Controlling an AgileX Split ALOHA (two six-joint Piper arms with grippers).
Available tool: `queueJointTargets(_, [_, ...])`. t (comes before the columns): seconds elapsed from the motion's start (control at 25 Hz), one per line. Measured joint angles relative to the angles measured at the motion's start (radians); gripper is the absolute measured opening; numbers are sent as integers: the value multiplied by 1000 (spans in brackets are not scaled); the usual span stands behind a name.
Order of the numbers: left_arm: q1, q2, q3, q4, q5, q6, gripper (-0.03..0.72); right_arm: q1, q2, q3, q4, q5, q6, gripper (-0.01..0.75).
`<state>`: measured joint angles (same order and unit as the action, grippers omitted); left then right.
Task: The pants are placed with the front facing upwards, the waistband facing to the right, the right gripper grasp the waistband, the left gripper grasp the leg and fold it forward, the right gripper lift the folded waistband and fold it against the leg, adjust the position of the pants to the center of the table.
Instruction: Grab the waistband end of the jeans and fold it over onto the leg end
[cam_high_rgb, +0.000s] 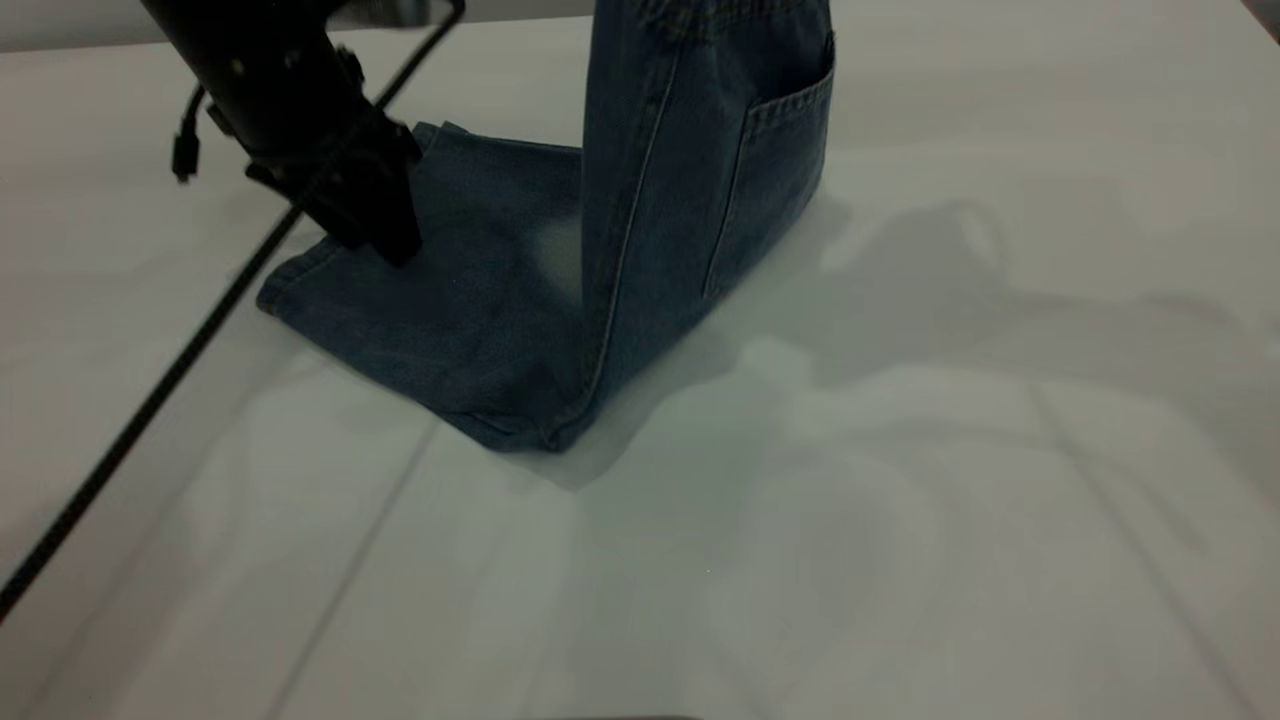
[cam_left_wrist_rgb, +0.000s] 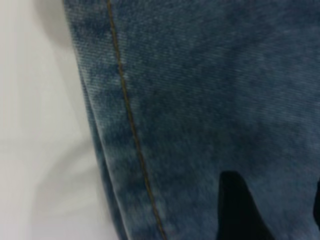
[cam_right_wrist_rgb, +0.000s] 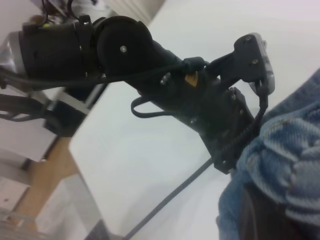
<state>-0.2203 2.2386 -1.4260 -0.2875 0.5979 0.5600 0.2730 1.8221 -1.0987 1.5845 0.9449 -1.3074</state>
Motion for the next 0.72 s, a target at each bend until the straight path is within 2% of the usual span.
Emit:
queueJointTargets(0.44, [0,34,0,-2,-35,0,323,46,1,0,50,-59,-31,90])
queueJointTargets(0.72, [0,-153,1,-1,-37,7,323,90,37,-1,61,-118,-48,90])
